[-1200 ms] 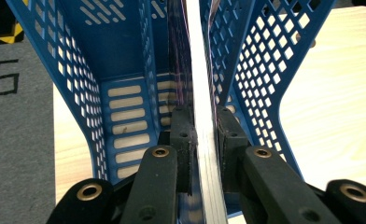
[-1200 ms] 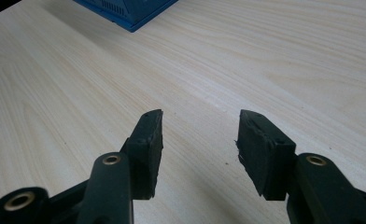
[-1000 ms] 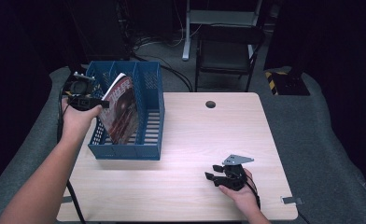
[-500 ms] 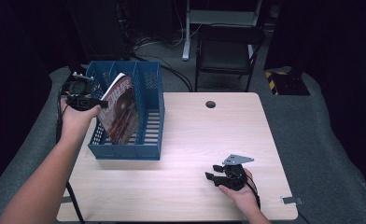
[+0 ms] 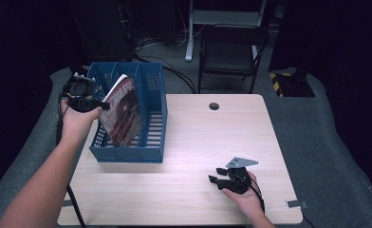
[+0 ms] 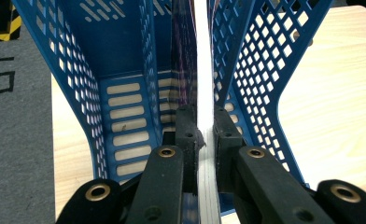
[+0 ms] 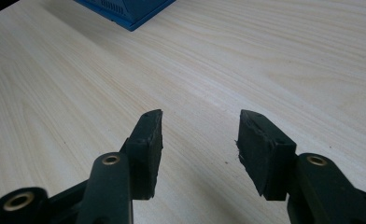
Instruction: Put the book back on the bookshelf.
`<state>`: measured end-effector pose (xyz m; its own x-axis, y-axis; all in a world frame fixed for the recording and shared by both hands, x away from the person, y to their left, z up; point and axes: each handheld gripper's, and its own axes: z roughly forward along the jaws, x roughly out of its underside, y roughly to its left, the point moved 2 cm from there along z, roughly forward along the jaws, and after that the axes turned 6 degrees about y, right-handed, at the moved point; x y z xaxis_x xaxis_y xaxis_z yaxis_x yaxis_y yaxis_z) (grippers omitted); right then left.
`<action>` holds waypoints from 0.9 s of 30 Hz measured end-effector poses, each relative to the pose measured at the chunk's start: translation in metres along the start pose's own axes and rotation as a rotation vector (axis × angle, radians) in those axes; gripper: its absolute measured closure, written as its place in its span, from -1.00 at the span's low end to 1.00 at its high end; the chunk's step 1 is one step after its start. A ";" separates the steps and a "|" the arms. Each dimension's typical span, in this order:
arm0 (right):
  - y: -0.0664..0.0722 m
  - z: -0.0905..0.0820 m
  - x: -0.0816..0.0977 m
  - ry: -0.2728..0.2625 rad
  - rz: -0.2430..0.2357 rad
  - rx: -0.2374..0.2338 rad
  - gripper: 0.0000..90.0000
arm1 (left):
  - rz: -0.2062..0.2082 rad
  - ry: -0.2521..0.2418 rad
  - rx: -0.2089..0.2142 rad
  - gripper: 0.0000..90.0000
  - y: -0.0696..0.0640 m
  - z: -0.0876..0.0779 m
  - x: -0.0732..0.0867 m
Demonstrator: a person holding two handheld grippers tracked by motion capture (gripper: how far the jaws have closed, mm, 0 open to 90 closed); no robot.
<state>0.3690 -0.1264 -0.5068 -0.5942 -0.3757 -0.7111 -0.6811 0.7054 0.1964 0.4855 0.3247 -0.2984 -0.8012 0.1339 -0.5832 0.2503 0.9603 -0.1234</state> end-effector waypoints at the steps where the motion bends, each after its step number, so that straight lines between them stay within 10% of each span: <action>1: 0.000 0.000 0.000 0.000 0.000 0.000 0.11 | -0.001 0.000 -0.002 0.87 0.000 0.000 0.000; 27: -0.001 0.000 0.000 -0.001 -0.005 -0.002 0.11 | -0.011 -0.010 -0.019 0.87 -0.001 0.000 -0.010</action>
<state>0.3695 -0.1271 -0.5069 -0.5902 -0.3792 -0.7126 -0.6850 0.7023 0.1936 0.4935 0.3224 -0.2926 -0.7984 0.1210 -0.5899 0.2312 0.9661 -0.1147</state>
